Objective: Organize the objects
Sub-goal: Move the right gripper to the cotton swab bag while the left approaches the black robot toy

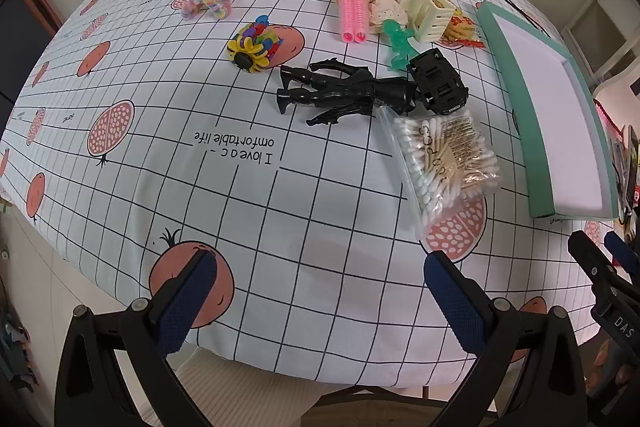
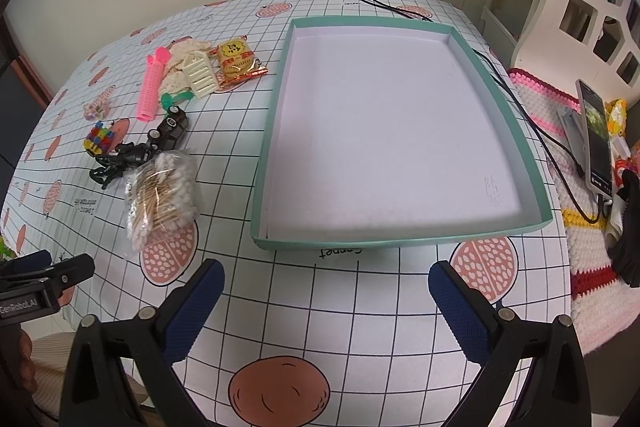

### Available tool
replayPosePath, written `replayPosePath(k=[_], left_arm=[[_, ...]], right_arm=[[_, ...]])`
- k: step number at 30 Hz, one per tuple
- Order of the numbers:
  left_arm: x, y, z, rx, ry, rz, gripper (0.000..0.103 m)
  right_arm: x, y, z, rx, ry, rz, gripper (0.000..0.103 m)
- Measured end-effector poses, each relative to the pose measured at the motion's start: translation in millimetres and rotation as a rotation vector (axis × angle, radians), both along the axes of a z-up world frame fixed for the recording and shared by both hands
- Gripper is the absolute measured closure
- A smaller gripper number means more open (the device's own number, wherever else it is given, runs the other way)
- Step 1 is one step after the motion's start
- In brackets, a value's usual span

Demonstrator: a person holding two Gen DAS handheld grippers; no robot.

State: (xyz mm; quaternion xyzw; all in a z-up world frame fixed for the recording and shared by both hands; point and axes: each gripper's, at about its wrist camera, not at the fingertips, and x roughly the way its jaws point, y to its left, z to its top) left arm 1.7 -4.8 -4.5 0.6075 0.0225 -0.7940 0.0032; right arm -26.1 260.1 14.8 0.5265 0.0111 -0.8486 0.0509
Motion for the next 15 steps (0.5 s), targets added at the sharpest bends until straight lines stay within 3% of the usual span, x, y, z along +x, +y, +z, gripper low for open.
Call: replayPosePath(k=[15], left_arm=[[-2.9,-0.6,7.6,0.021,0.016,0.012,0.000]], right_arm=[[-0.9,-4.3,8.2,0.012,0.030,0.007,0.000]])
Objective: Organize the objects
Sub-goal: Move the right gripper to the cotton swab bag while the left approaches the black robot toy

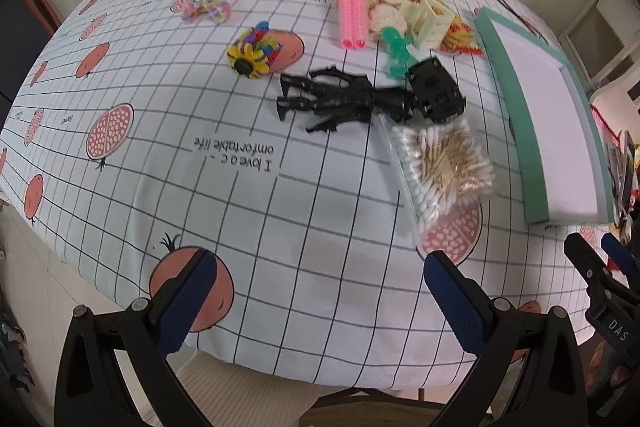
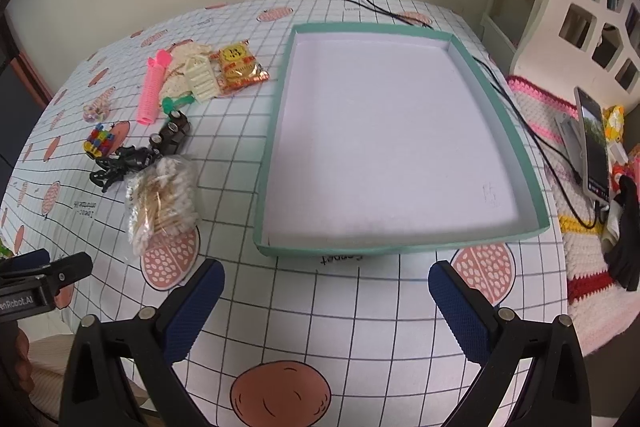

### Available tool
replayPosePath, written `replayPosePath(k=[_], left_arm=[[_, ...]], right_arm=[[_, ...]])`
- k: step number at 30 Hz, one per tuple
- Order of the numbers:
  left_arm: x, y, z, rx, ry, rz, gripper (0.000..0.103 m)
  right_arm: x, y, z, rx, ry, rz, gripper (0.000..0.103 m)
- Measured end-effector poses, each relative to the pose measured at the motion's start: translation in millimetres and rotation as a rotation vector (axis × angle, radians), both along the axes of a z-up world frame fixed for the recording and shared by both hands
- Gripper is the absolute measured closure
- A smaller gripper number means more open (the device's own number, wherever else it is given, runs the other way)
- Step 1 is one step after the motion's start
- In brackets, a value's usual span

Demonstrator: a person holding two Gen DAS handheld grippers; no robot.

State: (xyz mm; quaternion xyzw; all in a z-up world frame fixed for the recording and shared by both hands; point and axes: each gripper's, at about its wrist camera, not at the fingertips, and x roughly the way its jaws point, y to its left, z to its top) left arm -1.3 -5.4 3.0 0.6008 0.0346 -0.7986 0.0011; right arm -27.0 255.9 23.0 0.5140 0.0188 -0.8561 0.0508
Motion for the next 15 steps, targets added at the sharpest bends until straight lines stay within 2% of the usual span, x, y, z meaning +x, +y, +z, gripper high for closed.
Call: replayPosePath(k=[7,15], left_arm=[[-17,-23,17,0.112,0.070,0.073,0.000],[-36,-51,24,0.153,0.139,0.152,0.000]], right_arm=[[-2,-18,27,-0.046,0.134,0.048,0.000],[-8,-49,27,-0.090,0.131,0.105,0.000]])
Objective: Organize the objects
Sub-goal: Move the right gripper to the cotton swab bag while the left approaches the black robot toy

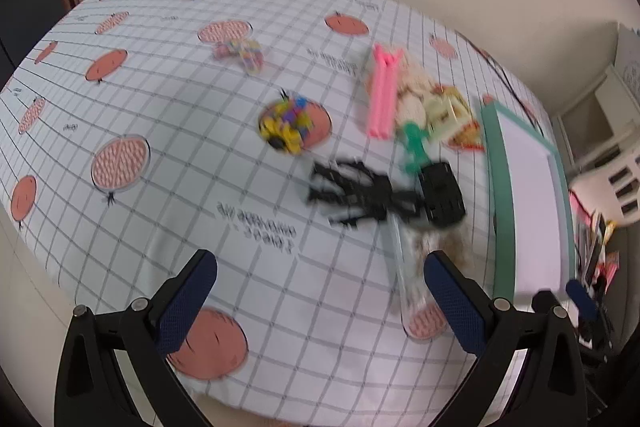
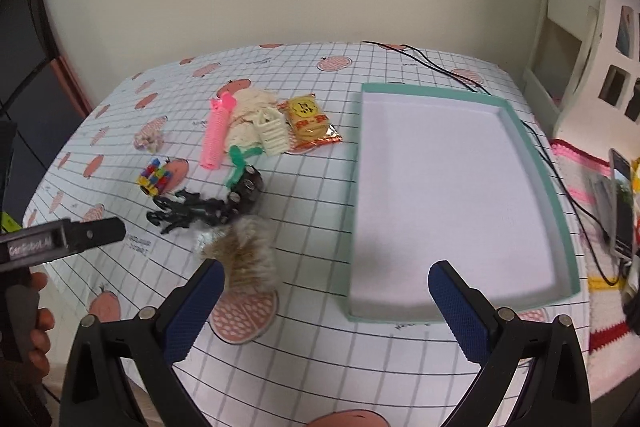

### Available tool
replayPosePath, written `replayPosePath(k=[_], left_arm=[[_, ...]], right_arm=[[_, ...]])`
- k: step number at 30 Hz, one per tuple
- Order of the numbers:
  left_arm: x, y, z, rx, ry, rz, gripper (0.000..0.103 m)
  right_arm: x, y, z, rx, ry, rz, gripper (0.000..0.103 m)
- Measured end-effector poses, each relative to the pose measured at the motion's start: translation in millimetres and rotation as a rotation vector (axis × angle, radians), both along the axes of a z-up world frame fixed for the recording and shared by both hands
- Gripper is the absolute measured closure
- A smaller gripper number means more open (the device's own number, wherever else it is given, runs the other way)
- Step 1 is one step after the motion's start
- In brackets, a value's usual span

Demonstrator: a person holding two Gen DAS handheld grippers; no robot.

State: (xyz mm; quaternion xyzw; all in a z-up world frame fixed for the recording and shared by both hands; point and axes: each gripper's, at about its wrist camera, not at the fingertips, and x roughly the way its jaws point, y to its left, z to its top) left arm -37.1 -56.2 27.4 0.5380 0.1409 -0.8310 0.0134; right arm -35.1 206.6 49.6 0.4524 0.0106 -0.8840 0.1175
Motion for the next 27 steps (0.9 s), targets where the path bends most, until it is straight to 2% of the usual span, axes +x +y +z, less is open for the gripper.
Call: replayPosePath(k=[2,3,5,8,11,13,19,27], left_arm=[[-7,-9,-1,-0.008,0.022,0.020,0.000],[-10,-14,-1,-0.007,0.034,0.069,0.000],[-16,-21,-5,-0.002,0.037,0.080,0.000],[-25,-20,-16,-0.032,-0.015,0.047,0.000],[-28,-18,-25,-0.007,-0.069,0.025,0.000],[-30,-11,-29,-0.033,-0.091,0.007,0.000],[-39,9,-30,-0.169,-0.080,-0.082,0.000],[-44,16,-42,-0.209,-0.126,-0.145,0.000]], right_arm=[[-2,-5,0,-0.004,0.006,0.007,0.000],[-3,-9,-1,-0.002,0.008,0.014,0.000],[-7,-15,-3,-0.007,0.001,0.040,0.000],[-10,-31,-10,-0.010,-0.022,0.085,0.000],[-9,-51,-19,0.005,-0.033,0.147,0.000],[-8,-63,-25,0.023,-0.040,0.183,0.000],[-13,-85,-44,0.059,-0.080,0.244,0.000],[-19,-97,-72,0.116,-0.145,0.268,0.000]])
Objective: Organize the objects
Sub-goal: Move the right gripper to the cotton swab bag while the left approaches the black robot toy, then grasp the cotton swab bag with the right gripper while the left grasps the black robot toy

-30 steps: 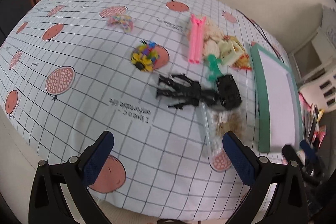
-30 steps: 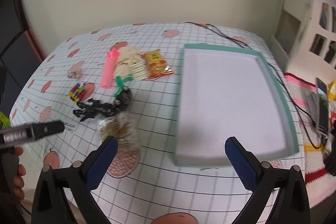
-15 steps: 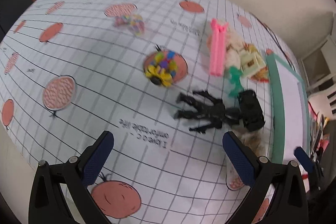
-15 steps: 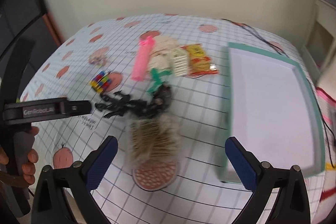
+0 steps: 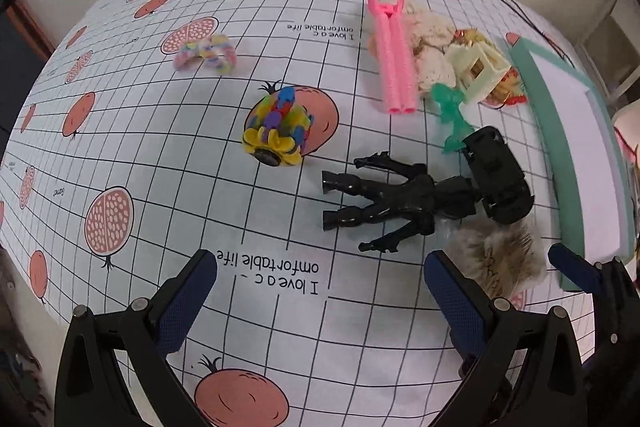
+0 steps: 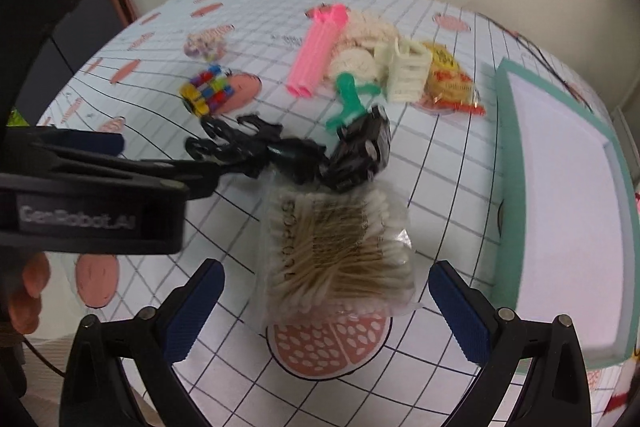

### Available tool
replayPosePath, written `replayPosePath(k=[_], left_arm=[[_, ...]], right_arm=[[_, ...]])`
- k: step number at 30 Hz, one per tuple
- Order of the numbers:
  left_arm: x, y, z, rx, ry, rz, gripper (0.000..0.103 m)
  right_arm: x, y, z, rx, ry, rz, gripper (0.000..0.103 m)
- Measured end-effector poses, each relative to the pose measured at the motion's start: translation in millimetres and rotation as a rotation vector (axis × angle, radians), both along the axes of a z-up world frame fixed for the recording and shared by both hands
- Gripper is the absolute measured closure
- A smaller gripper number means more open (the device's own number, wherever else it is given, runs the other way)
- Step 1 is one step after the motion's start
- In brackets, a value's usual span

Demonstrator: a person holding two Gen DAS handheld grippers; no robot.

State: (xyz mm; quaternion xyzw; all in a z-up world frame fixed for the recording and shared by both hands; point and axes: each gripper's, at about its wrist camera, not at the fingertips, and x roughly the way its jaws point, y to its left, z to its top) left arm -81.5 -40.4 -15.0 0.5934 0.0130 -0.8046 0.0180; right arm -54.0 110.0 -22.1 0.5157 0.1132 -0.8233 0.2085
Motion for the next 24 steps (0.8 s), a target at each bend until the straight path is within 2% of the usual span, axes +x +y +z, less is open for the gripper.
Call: replayPosePath(k=[7,15,24], left_arm=[[-10,9,-2,-0.081,0.014,-0.064,0.000],[-20,24,-8,-0.136,0.021,-0.145,0.000],[-41,37,-13,-0.177,0.055,-0.211,0.001]], right_arm=[[-10,9,-4,0.037,0.024,-0.059,0.000],[-19,19,-5,0.051,0.024,-0.107,0.001],[-18,17,-5,0.028,-0.006,-0.092,0.019]])
